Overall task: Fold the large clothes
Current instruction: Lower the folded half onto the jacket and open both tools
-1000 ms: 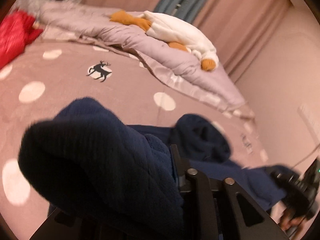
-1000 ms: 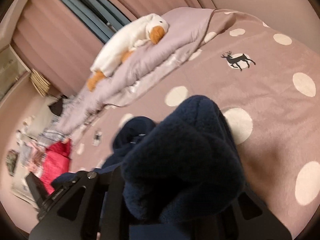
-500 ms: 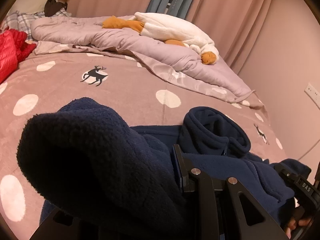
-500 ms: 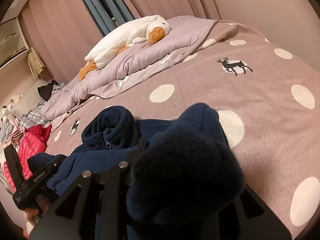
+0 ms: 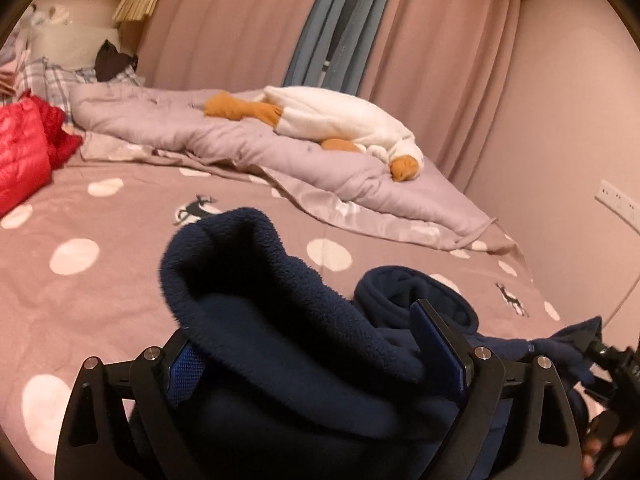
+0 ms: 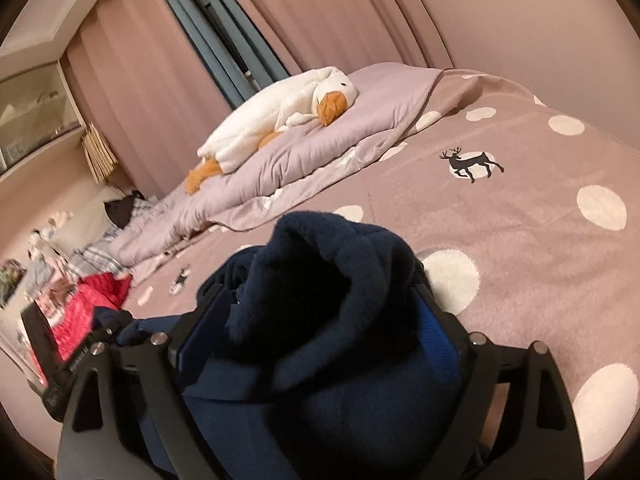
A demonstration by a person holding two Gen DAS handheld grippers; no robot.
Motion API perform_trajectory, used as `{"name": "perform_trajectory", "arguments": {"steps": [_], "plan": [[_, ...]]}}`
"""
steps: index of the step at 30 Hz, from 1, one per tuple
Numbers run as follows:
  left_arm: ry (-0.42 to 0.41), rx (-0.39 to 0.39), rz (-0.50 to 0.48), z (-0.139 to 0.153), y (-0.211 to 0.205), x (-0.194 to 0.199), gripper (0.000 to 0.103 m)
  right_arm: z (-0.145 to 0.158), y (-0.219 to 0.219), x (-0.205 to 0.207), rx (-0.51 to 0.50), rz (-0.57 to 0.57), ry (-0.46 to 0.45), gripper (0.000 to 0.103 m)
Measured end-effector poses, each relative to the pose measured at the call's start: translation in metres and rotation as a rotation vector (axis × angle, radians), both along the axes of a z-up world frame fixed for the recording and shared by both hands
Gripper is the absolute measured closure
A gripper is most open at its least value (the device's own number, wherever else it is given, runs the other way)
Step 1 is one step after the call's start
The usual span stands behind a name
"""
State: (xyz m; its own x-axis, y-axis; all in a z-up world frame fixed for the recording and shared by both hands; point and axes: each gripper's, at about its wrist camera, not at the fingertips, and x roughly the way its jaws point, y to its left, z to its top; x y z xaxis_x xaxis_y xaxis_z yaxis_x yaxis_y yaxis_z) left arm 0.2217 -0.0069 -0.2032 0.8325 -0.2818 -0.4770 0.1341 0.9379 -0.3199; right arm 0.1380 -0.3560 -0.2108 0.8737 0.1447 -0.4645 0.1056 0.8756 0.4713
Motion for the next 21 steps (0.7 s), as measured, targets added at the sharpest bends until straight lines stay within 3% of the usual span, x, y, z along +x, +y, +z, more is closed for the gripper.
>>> {"name": "perform_trajectory", "arguments": {"steps": [6, 12, 16, 19, 21], "plan": [[0.030, -0.125, 0.049, -0.003, 0.022, -0.003, 0.011, 0.007, 0.001, -0.015, -0.038, -0.009, -0.053, 0.007], [-0.027, -0.118, 0.161, 0.002, 0.048, -0.016, 0.011, 0.006, -0.009, -0.025, -0.033, -0.048, -0.066, 0.006], [0.024, -0.119, 0.192, -0.007, 0.056, -0.012, 0.032, 0.001, -0.015, -0.026, -0.017, -0.062, -0.050, 0.010], [0.082, -0.088, 0.193, -0.014, 0.053, -0.005, 0.053, -0.001, -0.015, -0.028, -0.024, -0.063, -0.042, 0.025], [0.097, -0.046, 0.193, -0.017, 0.048, -0.005, 0.059, -0.002, -0.012, -0.029, -0.066, -0.075, -0.026, 0.039]]}}
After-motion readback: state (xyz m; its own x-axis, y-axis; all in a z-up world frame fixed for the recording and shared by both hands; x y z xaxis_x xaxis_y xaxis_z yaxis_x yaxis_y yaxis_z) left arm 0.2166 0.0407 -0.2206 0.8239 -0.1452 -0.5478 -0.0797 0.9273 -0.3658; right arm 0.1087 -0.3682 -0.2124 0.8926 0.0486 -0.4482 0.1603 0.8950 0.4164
